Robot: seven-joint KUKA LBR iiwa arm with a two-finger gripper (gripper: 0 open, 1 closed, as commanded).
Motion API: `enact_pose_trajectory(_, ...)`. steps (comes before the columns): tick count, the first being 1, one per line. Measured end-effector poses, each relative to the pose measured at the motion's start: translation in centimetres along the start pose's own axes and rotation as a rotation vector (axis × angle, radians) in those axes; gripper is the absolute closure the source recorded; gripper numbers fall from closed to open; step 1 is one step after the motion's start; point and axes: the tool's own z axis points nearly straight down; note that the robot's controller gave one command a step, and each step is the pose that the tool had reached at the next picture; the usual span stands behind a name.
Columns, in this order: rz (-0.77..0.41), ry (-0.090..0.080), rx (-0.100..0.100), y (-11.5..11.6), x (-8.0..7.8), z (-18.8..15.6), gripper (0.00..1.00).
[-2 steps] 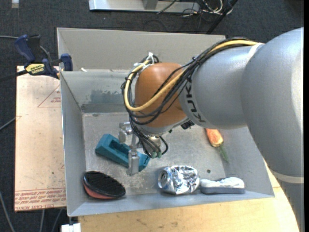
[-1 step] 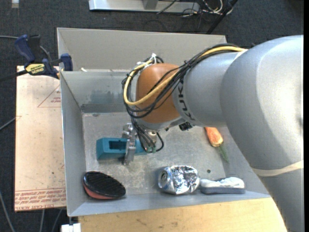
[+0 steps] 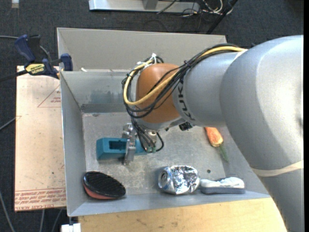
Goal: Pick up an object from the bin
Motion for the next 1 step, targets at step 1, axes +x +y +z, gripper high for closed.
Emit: enact_pose_trajectory(1, 0.002, -0.003, 0.000, -0.75, -1.50, -18.64, 1.00)
